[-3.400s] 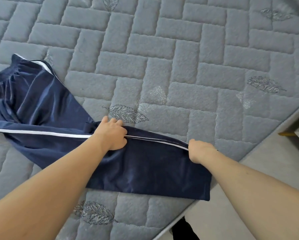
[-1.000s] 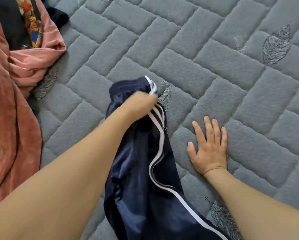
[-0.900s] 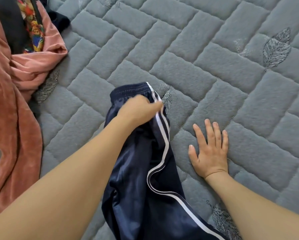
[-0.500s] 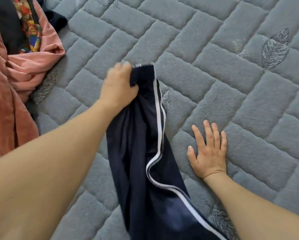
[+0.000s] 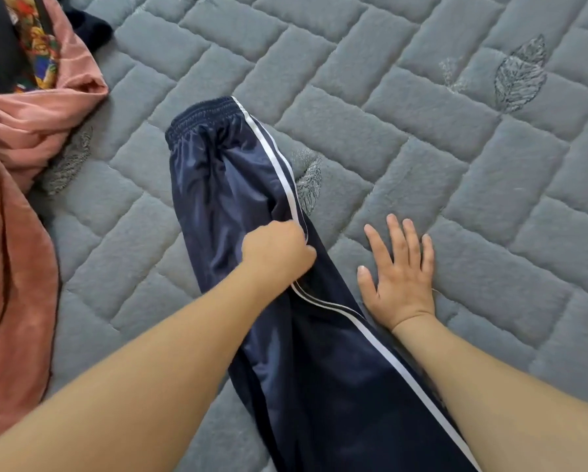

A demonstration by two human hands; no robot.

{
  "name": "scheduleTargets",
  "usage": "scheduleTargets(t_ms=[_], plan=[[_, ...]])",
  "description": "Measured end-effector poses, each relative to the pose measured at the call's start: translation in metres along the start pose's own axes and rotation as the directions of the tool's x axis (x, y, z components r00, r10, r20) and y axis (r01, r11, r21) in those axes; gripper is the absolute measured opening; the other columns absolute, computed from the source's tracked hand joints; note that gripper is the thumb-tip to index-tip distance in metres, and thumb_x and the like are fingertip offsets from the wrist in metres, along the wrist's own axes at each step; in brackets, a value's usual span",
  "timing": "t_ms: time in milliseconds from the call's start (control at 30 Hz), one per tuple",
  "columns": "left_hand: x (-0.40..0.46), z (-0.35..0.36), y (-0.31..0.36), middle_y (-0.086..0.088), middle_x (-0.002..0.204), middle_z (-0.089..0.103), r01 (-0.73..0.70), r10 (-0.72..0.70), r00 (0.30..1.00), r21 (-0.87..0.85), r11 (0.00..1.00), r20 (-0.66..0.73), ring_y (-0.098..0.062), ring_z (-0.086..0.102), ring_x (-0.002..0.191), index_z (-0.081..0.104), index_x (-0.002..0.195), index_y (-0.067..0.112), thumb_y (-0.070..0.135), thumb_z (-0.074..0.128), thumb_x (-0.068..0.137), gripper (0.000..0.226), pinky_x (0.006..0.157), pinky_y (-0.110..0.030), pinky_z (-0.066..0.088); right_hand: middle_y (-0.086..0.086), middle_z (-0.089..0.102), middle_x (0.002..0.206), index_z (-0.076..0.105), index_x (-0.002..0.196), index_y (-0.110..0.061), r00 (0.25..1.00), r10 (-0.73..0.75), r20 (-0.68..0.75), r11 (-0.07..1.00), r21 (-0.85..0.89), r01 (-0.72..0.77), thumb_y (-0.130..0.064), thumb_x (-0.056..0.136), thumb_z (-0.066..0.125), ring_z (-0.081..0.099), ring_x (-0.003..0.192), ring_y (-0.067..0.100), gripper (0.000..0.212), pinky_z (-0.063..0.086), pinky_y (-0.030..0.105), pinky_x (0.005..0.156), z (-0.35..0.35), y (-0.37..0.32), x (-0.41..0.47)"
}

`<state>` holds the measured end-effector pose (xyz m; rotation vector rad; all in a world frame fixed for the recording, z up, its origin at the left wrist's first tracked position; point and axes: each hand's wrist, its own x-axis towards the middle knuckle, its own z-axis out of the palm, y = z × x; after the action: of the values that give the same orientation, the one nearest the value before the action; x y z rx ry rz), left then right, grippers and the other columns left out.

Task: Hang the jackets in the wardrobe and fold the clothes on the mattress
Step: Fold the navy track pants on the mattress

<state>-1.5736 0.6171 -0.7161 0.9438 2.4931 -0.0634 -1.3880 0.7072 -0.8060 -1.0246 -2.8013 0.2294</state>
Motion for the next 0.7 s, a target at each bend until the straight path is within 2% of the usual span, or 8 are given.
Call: scheduleTargets(t_ms=[33, 100, 167, 300, 400, 500, 600, 700], plan=[[0.006, -0.004, 0.004, -0.006, 0.078, 0.061, 0.068, -0.066, 0.998, -0.171, 0.983, 0.019, -0.03, 0.055, 0.068, 0.051, 0.077, 0.012, 0.036, 0.051, 0.083, 0.024, 0.063, -0.033, 0.044, 0.011, 0.021, 0.161, 0.036, 0.151, -0.023, 1.0, -0.002, -0.004, 1.0, 0.008, 0.002, -0.047, 0.088, 0.038, 0.015, 0.149, 0.033, 0.067, 0.009, 0.059, 0.118, -0.001, 0.0, 0.0], [0.016, -0.013, 0.011, -0.01, 0.076, 0.066, 0.182, -0.116, 0.983, -0.615, 0.767, 0.146, -0.028, 0.065, 0.063, 0.055, 0.08, 0.009, 0.032, 0.05, 0.085, 0.025, 0.06, -0.036, 0.056, 0.01, 0.025, 0.16, 0.041, 0.148, -0.023, 1.0, 0.002, -0.007, 0.998, 0.06, -0.001, -0.045, 0.088, 0.038, 0.019, 0.148, 0.033, 0.064, 0.009, 0.057, 0.119, -0.005, 0.0, 0.0], [0.013, -0.012, 0.018, -0.008, 0.081, 0.062, 0.198, -0.054, 0.976, -0.754, 0.626, 0.211, -0.026, 0.061, 0.07, 0.057, 0.085, 0.012, 0.034, 0.054, 0.088, 0.022, 0.066, -0.033, 0.056, 0.009, 0.032, 0.158, 0.05, 0.142, -0.022, 1.0, 0.026, -0.017, 0.985, 0.173, -0.022, -0.041, 0.088, 0.039, 0.023, 0.147, 0.031, 0.058, 0.009, 0.053, 0.12, -0.015, -0.001, 0.001], [-0.025, 0.023, 0.016, 0.0, 0.135, 0.045, 0.063, 0.036, 0.983, -0.507, 0.859, 0.182, -0.027, 0.043, 0.124, 0.058, 0.126, 0.035, 0.035, 0.05, 0.093, 0.034, 0.101, -0.034, 0.038, 0.005, 0.054, 0.139, 0.069, 0.113, -0.012, 0.995, 0.098, 0.018, 0.836, 0.541, -0.092, -0.032, 0.089, 0.045, 0.045, 0.133, 0.023, 0.039, 0.023, 0.035, 0.113, -0.044, 0.009, -0.015], [-0.078, 0.056, 0.009, 0.002, 0.158, 0.018, -0.112, 0.115, 0.993, -0.284, 0.952, -0.009, -0.023, 0.014, 0.145, 0.033, 0.149, 0.04, 0.039, 0.051, 0.093, 0.058, 0.118, -0.039, 0.014, -0.001, 0.061, 0.11, 0.067, 0.092, -0.016, 0.983, 0.113, 0.145, 0.829, 0.531, -0.173, -0.051, 0.089, 0.044, 0.054, 0.106, 0.02, 0.042, 0.034, 0.035, 0.092, -0.063, 0.023, -0.073], [-0.146, 0.091, 0.004, -0.005, 0.152, 0.017, 0.141, -0.208, 0.951, -0.277, 0.951, -0.23, -0.028, 0.017, 0.139, 0.023, 0.149, 0.03, 0.045, 0.062, 0.084, 0.077, 0.115, -0.047, 0.017, -0.005, 0.048, 0.087, 0.055, 0.079, -0.019, 0.956, 0.097, 0.279, 0.908, 0.369, -0.199, -0.042, 0.093, 0.059, 0.049, 0.088, 0.024, 0.027, 0.028, 0.033, 0.077, -0.079, 0.031, -0.146], [-0.194, 0.111, 0.002, -0.009, 0.134, 0.041, 0.488, -0.665, 0.746, -0.648, 0.585, -0.038, -0.035, 0.039, 0.122, 0.041, 0.124, 0.018, 0.042, 0.072, 0.078, 0.06, 0.101, -0.046, 0.035, -0.004, 0.047, 0.077, 0.047, 0.075, -0.015, 0.892, 0.097, 0.441, 0.898, 0.348, -0.269, -0.039, 0.097, 0.053, 0.05, 0.078, 0.026, 0.033, 0.034, 0.038, 0.07, -0.092, 0.031, -0.179], [-0.199, 0.112, -0.003, -0.007, 0.1, 0.06, 0.484, -0.638, 0.732, -0.841, 0.241, 0.239, -0.029, 0.056, 0.088, 0.049, 0.1, 0.014, 0.029, 0.067, 0.081, 0.03, 0.078, -0.039, 0.05, 0.001, 0.045, 0.071, 0.041, 0.065, -0.014, 0.774, 0.163, 0.611, 0.889, 0.248, -0.384, -0.04, 0.099, 0.047, 0.049, 0.072, 0.028, 0.043, 0.031, 0.036, 0.061, -0.104, 0.023, -0.173]])
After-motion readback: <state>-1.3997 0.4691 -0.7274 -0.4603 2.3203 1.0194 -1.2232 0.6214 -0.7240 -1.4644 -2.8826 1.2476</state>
